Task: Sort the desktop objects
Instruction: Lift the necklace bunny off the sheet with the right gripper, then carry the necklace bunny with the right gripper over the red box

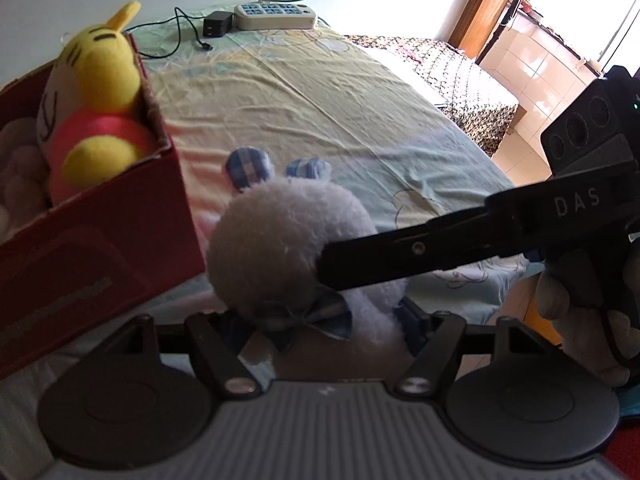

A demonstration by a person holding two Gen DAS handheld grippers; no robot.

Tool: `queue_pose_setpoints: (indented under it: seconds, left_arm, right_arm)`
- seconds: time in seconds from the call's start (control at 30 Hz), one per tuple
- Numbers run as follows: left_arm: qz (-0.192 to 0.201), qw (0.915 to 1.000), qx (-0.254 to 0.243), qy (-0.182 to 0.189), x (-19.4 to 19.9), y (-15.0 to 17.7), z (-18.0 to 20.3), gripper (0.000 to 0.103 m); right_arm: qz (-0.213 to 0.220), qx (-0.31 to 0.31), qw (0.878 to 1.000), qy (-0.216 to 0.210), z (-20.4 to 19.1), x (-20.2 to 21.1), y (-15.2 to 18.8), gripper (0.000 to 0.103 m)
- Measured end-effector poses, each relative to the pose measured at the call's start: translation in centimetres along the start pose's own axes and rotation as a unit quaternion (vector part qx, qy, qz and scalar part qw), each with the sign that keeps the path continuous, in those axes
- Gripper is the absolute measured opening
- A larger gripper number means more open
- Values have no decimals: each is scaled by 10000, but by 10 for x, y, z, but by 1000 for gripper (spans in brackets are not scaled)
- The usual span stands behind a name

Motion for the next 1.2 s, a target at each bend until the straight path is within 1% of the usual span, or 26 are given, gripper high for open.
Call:
queue_pose_setpoints:
  seconds: [0.17, 0.3, 0.5, 0.67, 0.77, 0.87, 1.0, 1.1, 1.2]
  left_arm:
    - [49, 9999, -81, -109, 29, 25, -21, 72]
    - [167, 9996, -124, -193, 56, 40, -40, 72]
    - [447, 9983, 4, -383, 102, 60, -70, 72]
    - [824, 9948, 103, -583, 141, 67, -91, 72]
    - [1080, 9918, 156, -665, 160, 69, -102, 72]
    - [1292, 9889, 174, -716, 172, 65, -108, 72]
    - [1451, 9867, 153, -722, 171, 53, -116, 72]
    - [1536, 9853, 39, -740, 166, 39, -117, 73]
    - [1655, 9838, -16, -683, 162, 26, -118, 73]
  right_arm:
    - [-118, 148, 9998, -54, -27, -26, 20, 47]
    - [-181, 284, 9992, -215, -50, -47, 31, 47]
    - [-313, 617, 9961, -554, -89, -81, 40, 47]
    - [-397, 965, 9911, -831, -122, -101, 41, 47]
    - [-402, 1222, 9872, -937, -141, -109, 39, 47]
    - [-303, 1438, 9844, -973, -156, -113, 36, 47]
    - [-42, 1618, 9829, -880, -164, -114, 30, 47]
    - [193, 1737, 9817, -749, -167, -112, 24, 47]
    - [448, 1846, 9798, -622, -169, -108, 13, 47]
Point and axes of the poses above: each gripper's, at about its wrist camera, not at the fingertips, and x roughly against the way its jaws point, z to its right, y to its underside, the point moved 1 cm from there along -x, roughly the way its jaws point, and after that the axes turned 3 degrees about -x, right-handed, at the moved point
